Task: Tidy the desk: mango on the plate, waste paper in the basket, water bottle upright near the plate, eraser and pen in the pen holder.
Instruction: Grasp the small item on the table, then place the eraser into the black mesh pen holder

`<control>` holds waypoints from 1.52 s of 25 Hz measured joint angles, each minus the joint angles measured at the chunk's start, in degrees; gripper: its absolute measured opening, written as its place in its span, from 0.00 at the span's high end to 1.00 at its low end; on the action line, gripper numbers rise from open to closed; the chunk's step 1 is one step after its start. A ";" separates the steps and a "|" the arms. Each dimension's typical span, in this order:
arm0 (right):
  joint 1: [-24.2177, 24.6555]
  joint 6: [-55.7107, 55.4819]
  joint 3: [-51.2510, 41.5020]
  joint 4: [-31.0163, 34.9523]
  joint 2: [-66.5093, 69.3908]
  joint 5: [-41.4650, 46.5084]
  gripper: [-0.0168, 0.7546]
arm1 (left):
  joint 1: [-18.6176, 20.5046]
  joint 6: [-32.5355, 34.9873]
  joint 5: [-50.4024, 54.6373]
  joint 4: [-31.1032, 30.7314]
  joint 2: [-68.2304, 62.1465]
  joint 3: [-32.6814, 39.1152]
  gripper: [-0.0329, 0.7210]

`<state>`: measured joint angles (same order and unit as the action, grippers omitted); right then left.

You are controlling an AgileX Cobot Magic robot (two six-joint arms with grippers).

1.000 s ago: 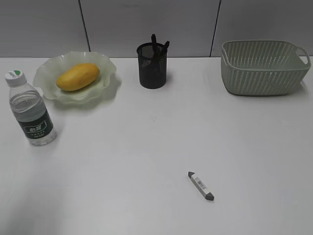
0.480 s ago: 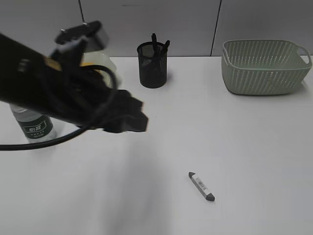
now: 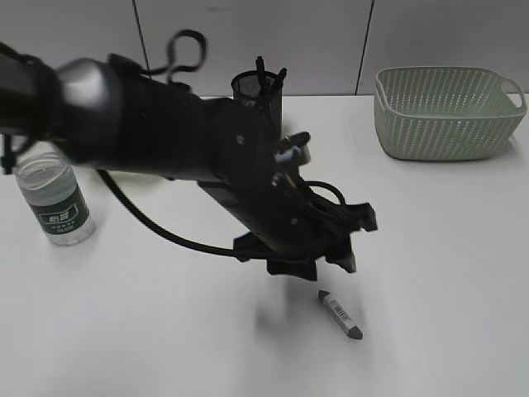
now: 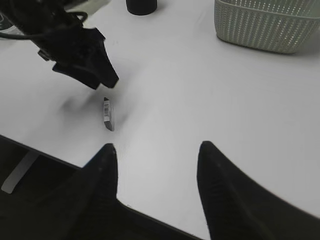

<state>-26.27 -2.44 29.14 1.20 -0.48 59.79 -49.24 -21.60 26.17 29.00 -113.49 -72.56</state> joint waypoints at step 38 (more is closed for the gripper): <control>0.00 -0.01 0.00 -0.04 -0.08 0.00 0.49 | -8.04 -35.99 12.31 -42.45 -6.17 -14.26 0.85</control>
<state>-26.27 -2.45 29.14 1.16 -0.56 59.79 -57.28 -57.59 38.49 -13.45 -119.66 -86.82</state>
